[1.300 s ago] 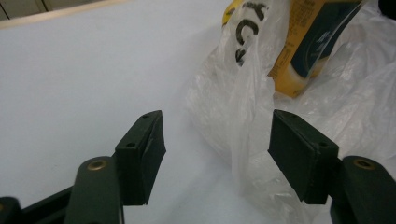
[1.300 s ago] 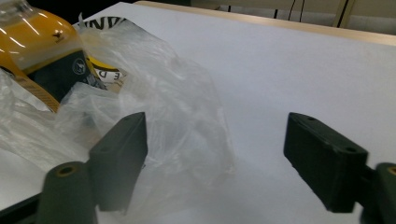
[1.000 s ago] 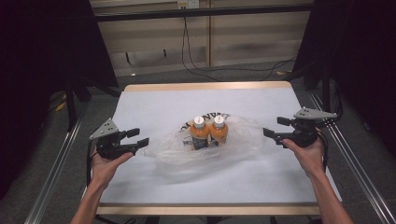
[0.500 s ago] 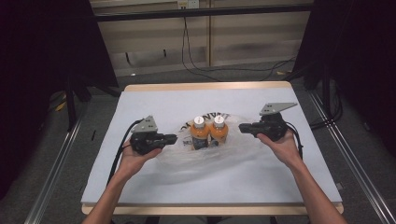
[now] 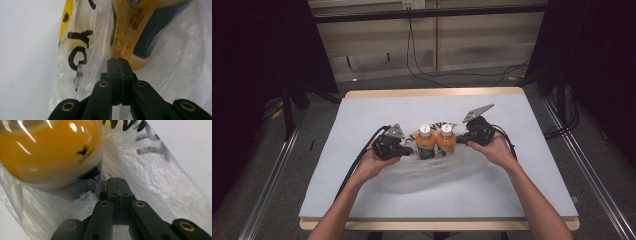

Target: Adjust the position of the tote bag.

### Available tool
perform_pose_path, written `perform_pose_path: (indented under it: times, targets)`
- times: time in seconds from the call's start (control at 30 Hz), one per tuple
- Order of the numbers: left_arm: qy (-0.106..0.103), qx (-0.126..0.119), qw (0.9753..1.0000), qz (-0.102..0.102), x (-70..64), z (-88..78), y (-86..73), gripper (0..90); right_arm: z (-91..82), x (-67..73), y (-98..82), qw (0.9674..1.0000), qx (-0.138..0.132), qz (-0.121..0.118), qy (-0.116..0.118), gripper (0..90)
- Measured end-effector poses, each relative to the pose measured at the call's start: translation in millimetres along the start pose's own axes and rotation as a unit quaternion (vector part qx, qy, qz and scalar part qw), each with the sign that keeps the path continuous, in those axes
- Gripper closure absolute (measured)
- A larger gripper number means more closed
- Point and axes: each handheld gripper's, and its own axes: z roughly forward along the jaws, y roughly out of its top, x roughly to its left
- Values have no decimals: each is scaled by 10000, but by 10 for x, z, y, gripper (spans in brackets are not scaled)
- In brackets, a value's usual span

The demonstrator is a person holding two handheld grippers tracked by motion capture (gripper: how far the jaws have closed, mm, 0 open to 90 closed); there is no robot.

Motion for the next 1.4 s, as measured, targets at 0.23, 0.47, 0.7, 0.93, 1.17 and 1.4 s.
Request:
perform_pose_path:
  times: [0.23, 0.47, 0.7, 0.93, 1.17, 1.4]
  targets:
    - [16, 321, 9995, 49, -41, 119, -92, 897, 180, -14, -99, 9992, 393, 18, 57, 900]
    - [52, 523, 9986, 89, -7, 159, -196, 899, 297, -50, -204, 9968, 800, 51, -38, 900]
    - [261, 687, 9971, 196, -33, 122, -224, 900, 293, -37, -246, 9943, 1022, -157, -243, 900]
    - [451, 828, 9953, 202, 2, 39, -305, 900, 191, 8, -282, 9876, 1392, -451, -577, 900]
    - [662, 977, 9922, 413, -2, -49, -393, 900, 63, -31, -379, 9828, 1596, -501, -789, 900]
    - [724, 1050, 9907, 480, 23, -83, -425, 900, -56, -78, -477, 9782, 1731, -516, -1026, 900]
